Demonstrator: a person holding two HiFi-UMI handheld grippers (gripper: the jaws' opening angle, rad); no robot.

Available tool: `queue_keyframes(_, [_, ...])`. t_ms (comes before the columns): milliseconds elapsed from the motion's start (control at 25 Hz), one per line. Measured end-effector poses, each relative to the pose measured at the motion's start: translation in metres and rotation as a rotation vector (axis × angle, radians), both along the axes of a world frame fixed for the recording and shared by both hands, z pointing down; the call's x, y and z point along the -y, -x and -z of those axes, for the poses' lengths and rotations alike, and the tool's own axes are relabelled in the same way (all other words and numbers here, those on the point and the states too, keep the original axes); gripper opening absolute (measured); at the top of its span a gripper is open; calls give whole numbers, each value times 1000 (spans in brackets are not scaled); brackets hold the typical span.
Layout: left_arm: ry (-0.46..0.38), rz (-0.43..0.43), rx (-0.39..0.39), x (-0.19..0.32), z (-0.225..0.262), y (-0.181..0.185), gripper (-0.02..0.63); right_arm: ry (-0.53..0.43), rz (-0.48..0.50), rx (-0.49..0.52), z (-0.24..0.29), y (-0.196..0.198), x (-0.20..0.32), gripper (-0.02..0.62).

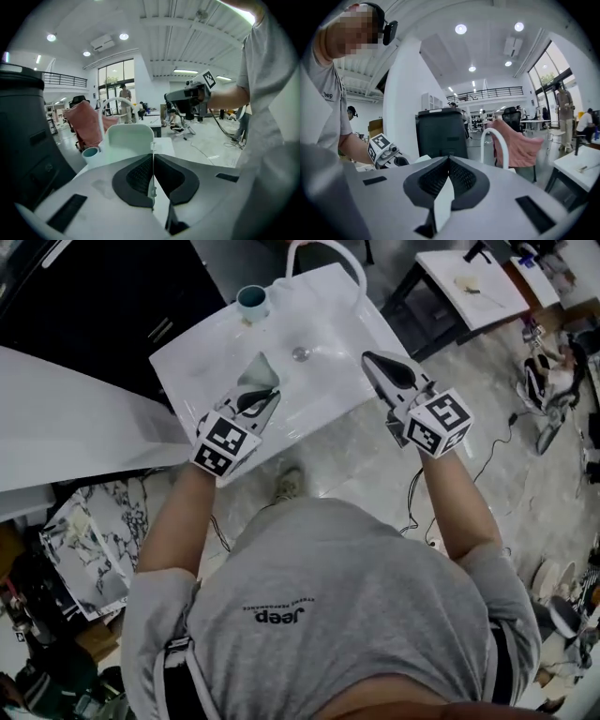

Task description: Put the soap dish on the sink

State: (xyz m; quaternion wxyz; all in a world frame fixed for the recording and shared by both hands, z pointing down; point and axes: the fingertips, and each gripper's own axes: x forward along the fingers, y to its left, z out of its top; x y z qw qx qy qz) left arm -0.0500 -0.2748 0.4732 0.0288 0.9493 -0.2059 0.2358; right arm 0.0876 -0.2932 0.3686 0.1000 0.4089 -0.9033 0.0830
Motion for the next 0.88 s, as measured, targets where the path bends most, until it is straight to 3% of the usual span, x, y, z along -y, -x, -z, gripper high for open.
queue_keyframes(200, [26, 96, 144, 60, -45, 84, 18, 33, 122, -18, -30, 83, 70, 52])
queue_keyframes(400, [65, 138, 259, 107, -93, 141, 18, 60, 183, -38, -60, 137, 114, 52])
queue_keyframes(600, [91, 120, 408, 144, -134, 175, 18, 101, 198, -54, -92, 166, 149, 52])
queue_keyframes(880, [147, 69, 554, 177, -177, 201, 18, 143, 229, -76, -129, 195, 178, 52])
